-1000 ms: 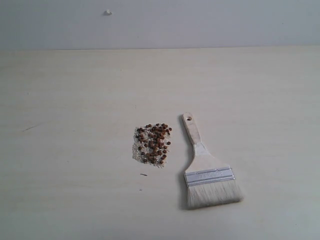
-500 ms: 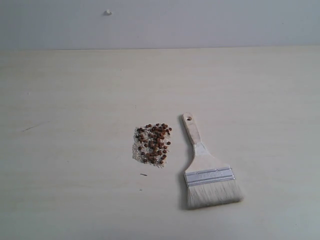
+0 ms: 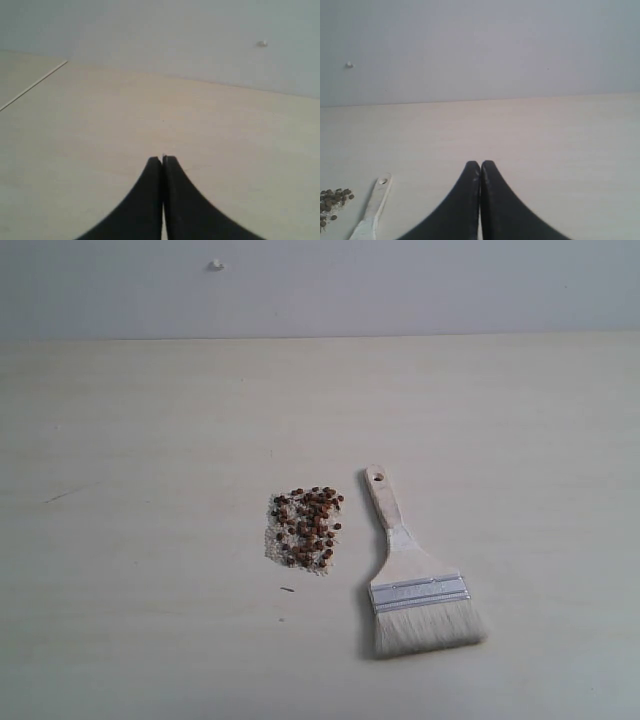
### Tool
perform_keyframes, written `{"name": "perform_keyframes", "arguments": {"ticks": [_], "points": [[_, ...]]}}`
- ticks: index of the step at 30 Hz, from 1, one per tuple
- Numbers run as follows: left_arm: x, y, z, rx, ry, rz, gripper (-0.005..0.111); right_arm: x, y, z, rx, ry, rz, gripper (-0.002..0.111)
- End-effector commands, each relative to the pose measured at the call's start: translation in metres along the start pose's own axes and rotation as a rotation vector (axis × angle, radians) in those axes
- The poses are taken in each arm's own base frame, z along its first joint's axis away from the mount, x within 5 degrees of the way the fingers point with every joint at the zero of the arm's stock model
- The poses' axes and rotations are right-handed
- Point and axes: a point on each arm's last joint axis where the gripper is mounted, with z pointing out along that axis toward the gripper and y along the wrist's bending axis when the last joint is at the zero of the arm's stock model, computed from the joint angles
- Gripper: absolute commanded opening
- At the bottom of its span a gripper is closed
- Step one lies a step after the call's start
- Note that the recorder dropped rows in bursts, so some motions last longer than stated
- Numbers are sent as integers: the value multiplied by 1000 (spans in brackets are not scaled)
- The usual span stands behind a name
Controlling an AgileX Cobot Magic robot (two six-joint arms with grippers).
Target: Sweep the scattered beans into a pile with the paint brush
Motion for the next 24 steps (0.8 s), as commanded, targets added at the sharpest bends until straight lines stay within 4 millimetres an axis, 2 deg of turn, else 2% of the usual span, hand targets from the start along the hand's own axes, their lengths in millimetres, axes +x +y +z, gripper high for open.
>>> {"name": "perform_keyframes", "arguments": {"ticks": [1, 10, 24], "points": [[3, 1, 0, -11, 25, -3, 0, 1, -1, 0, 8, 0, 5, 0], [7, 4, 0, -40, 73, 66, 0, 0, 0, 0, 6, -15, 5, 0], [7, 4, 0, -41, 73, 68, 0, 0, 0, 0, 6, -15, 5, 0]]}}
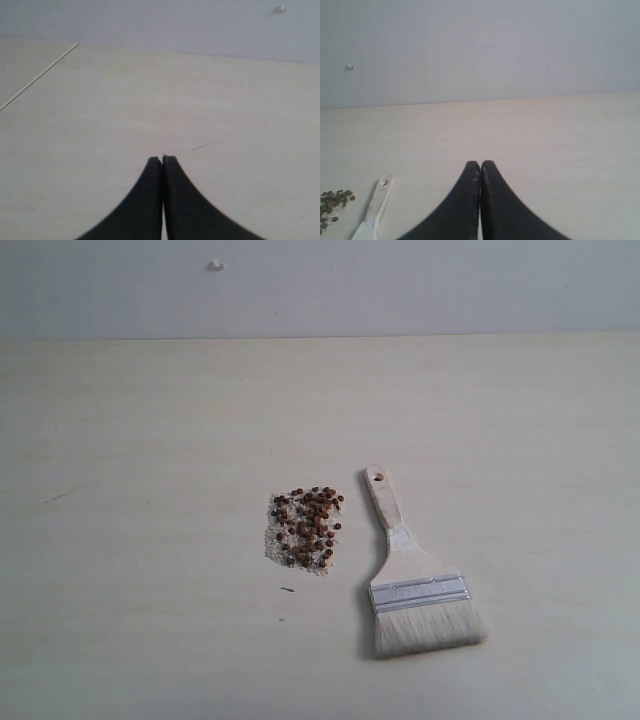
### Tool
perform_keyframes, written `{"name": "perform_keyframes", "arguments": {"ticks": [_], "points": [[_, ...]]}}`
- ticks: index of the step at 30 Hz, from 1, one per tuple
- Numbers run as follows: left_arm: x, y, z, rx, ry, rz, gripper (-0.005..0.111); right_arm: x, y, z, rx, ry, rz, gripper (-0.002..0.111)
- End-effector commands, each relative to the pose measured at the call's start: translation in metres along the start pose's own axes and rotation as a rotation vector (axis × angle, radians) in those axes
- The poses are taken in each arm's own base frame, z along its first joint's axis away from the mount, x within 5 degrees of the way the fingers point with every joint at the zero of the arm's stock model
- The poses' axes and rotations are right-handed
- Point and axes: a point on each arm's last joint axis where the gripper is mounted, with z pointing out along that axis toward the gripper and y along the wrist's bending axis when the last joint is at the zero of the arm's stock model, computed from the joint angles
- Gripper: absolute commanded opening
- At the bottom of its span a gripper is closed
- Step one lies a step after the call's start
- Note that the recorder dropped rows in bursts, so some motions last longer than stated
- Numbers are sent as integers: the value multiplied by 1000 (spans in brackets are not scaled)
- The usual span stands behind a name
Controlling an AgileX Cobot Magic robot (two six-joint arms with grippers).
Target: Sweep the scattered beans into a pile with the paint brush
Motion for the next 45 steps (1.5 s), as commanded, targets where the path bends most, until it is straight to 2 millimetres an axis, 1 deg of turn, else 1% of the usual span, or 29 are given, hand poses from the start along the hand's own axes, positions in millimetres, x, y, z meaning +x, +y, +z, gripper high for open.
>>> {"name": "perform_keyframes", "arguments": {"ticks": [1, 9, 21, 45], "points": [[0, 0, 0, -3, 0, -5, 0, 0, 0, 0, 6, -17, -4, 0], [0, 0, 0, 9, -1, -1, 0, 0, 0, 0, 6, -17, -4, 0], [-4, 0, -8, 17, -106, -7, 0, 0, 0, 0, 6, -17, -4, 0], [-4, 0, -9, 17, -109, -7, 0, 0, 0, 0, 6, -17, -4, 0]]}}
